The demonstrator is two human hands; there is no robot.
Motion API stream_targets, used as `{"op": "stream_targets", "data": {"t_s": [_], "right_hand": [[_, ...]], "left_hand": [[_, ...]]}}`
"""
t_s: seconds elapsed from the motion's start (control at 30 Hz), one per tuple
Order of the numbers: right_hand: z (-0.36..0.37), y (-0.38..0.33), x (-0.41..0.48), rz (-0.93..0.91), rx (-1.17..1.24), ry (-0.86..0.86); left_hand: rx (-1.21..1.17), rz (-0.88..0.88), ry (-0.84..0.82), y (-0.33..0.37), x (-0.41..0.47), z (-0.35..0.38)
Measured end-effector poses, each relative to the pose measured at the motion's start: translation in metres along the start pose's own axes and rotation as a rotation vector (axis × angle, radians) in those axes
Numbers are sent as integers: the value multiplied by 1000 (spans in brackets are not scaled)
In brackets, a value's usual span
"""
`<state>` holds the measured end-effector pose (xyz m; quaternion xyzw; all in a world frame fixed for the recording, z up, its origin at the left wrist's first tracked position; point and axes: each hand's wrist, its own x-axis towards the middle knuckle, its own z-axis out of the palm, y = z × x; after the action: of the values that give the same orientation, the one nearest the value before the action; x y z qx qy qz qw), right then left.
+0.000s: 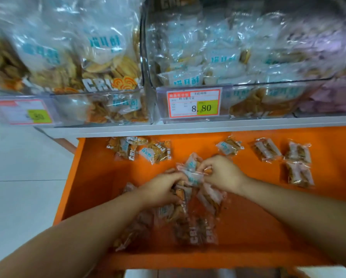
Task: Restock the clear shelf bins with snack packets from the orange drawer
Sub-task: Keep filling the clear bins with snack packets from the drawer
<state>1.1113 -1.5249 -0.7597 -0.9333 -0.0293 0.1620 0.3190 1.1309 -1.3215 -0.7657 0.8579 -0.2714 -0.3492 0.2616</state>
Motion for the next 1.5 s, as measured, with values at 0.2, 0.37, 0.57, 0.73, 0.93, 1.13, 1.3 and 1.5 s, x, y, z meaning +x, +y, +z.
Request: {"op": "stream_targets", "data": {"t_s": [0.2,0.37,0.57,0.73,0.93,1.13,1.3,1.5], "right_hand": [[-53,-45,-53,-46,-116,121],[-114,-94,-106,-168,-133,243],[-199,-139,-155,-299,-140,469],[-250,-143,-150,-355,-90,815],[-246,-111,-99,-453,47,1106],[-245,-90,-58,-576,58,1158],[-252,-74,-24,-437,72,874],[-278,-66,-3,-313,86,765]], "left_hand": [[110,108,121,55,-50,-24],[259,223,279,110,-97,-60],[256,349,494,191,-137,-110],[111,449,719,248,-108,-147],[134,466,936,252,-44,-157],[110,454,994,236,-4,-175],[-78,216,981,232,32,-194],[-192,-84,684,244,65,-209]]}}
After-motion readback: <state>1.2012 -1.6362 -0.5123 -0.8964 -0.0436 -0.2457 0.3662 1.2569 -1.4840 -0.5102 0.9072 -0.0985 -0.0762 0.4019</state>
